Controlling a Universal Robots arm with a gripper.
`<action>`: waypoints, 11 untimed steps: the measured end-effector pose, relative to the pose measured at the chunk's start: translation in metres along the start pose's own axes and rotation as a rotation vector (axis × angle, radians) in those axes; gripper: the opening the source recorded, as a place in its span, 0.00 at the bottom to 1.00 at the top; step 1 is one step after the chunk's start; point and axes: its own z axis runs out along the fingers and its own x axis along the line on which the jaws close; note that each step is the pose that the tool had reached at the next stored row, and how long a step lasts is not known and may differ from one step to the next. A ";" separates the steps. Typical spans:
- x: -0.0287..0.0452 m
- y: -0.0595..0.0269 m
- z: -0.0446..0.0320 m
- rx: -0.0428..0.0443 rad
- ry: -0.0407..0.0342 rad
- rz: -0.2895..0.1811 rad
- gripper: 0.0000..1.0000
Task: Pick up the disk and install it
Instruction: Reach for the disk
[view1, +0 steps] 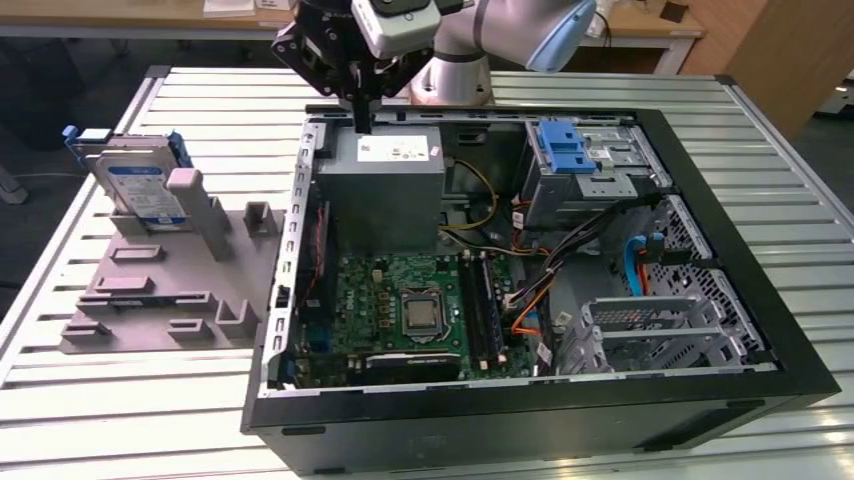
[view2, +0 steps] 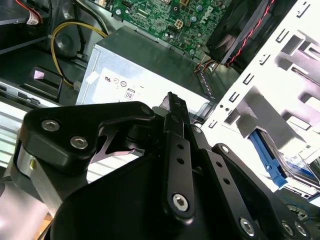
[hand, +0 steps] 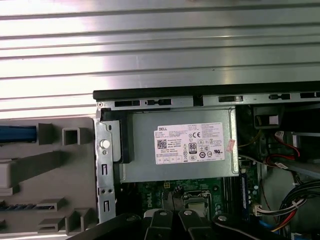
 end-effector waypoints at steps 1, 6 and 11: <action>0.0001 0.0000 0.0000 0.0000 0.0000 0.000 0.11; 0.0005 0.0000 0.0002 0.0000 0.0001 0.000 0.11; 0.0010 -0.0001 0.0003 0.0000 0.0001 0.000 0.11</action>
